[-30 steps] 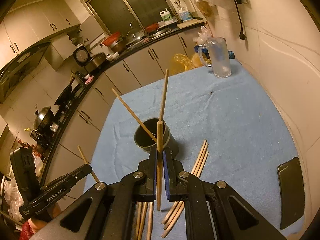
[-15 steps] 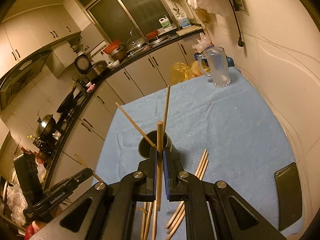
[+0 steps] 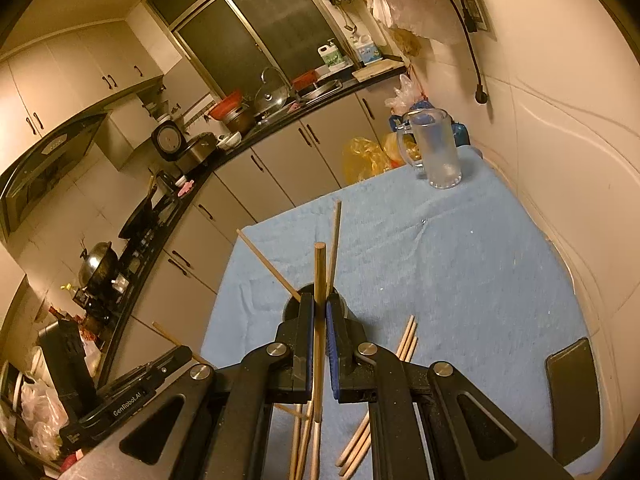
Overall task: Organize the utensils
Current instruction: 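Raise the left tool's chopstick over the cup while the right tool carries its chopstick there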
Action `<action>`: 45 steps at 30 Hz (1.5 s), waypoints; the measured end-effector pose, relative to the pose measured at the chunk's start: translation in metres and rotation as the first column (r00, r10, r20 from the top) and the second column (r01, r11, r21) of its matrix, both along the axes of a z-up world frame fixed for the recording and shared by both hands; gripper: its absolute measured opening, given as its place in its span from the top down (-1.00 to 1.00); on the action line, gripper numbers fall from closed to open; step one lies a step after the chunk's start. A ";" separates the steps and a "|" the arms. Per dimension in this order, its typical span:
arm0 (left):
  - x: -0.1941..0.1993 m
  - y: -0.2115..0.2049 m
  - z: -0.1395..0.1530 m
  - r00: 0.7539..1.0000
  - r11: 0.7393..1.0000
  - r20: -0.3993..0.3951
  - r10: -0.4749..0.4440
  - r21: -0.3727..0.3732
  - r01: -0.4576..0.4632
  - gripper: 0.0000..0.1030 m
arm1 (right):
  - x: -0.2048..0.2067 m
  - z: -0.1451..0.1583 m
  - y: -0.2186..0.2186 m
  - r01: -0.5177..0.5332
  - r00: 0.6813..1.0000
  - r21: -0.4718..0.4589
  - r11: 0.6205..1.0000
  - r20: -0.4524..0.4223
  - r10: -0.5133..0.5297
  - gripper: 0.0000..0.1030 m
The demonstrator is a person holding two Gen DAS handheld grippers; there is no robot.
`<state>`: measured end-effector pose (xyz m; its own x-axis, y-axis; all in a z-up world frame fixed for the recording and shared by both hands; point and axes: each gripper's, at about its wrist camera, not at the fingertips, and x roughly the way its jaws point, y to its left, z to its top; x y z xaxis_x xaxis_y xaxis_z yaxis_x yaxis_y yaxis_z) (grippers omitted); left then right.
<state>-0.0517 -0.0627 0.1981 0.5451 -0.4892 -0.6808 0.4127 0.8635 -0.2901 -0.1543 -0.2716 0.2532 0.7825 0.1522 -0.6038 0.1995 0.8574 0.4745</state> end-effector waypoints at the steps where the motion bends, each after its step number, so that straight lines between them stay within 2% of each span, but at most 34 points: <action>1: 0.000 0.000 0.001 1.000 1.000 0.001 0.000 0.000 0.000 0.89 | 0.000 0.002 -0.001 0.002 1.000 0.002 1.000 0.003 -0.002 0.88; 7: 0.003 -0.001 0.013 1.000 1.000 0.028 0.002 0.004 -0.002 0.89 | 0.002 0.014 -0.007 0.009 1.000 0.006 1.000 0.022 -0.009 0.88; 23: 0.028 -0.013 0.078 0.990 1.000 0.142 -0.001 -0.030 0.005 0.89 | 0.023 0.059 -0.031 0.043 0.993 0.026 0.999 0.109 -0.046 0.88; 27: 0.038 -0.022 0.086 0.988 0.999 0.153 -0.009 -0.042 0.016 0.89 | 0.036 0.064 -0.036 0.058 0.991 0.017 0.998 0.118 -0.060 0.88; 37: 0.065 -0.045 0.060 0.996 1.000 0.092 -0.005 -0.017 0.007 0.89 | 0.076 0.045 -0.042 0.076 0.994 -0.006 0.997 0.073 -0.076 0.88; 45: 0.083 -0.057 0.030 1.000 1.000 0.021 -0.001 0.014 0.000 0.89 | 0.102 0.003 -0.043 0.054 0.998 0.006 0.999 -0.026 -0.054 0.88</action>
<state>0.0313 -0.1194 0.2277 0.5593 -0.4796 -0.6761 0.4190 0.8673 -0.2687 -0.0523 -0.3148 0.2560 0.7740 0.1145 -0.6227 0.2572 0.8418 0.4745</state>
